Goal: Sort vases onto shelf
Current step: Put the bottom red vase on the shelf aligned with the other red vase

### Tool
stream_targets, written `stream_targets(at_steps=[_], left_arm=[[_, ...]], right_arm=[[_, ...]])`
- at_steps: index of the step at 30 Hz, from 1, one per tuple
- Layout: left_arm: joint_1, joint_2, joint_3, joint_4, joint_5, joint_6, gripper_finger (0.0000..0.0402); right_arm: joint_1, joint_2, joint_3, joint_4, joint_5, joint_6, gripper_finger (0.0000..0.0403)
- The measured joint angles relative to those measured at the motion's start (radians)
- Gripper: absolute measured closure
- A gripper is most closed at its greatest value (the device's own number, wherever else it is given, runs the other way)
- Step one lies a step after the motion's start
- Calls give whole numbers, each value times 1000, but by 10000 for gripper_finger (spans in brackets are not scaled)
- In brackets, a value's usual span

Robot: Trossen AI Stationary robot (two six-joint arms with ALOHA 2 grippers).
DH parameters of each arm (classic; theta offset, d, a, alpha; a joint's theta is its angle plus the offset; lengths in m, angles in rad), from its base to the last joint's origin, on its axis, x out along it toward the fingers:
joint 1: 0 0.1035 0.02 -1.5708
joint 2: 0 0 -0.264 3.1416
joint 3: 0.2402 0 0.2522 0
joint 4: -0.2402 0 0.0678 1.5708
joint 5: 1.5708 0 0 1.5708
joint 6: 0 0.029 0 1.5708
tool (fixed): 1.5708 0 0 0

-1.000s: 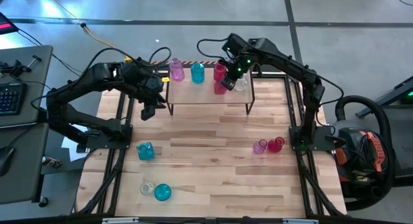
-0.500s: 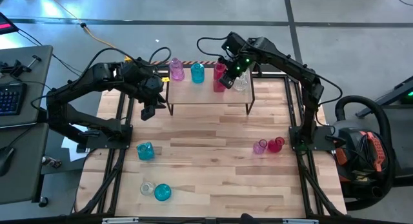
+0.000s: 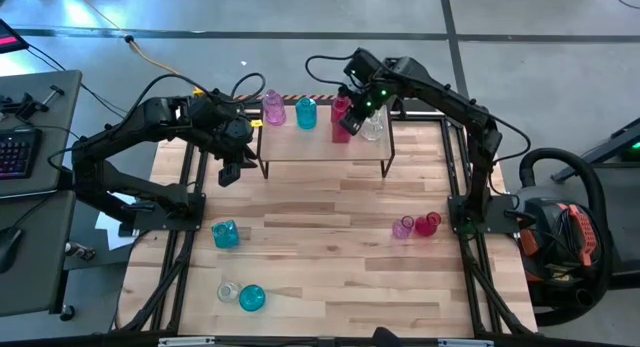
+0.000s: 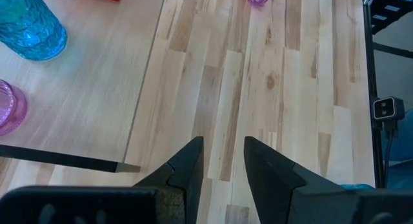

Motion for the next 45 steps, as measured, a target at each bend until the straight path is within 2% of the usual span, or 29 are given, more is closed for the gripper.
stream_targets(at_steps=[45], left_arm=[[0, 0, 0, 0, 0, 0, 298]], right_arm=[[-10, 14, 0, 57, 11, 0, 361]])
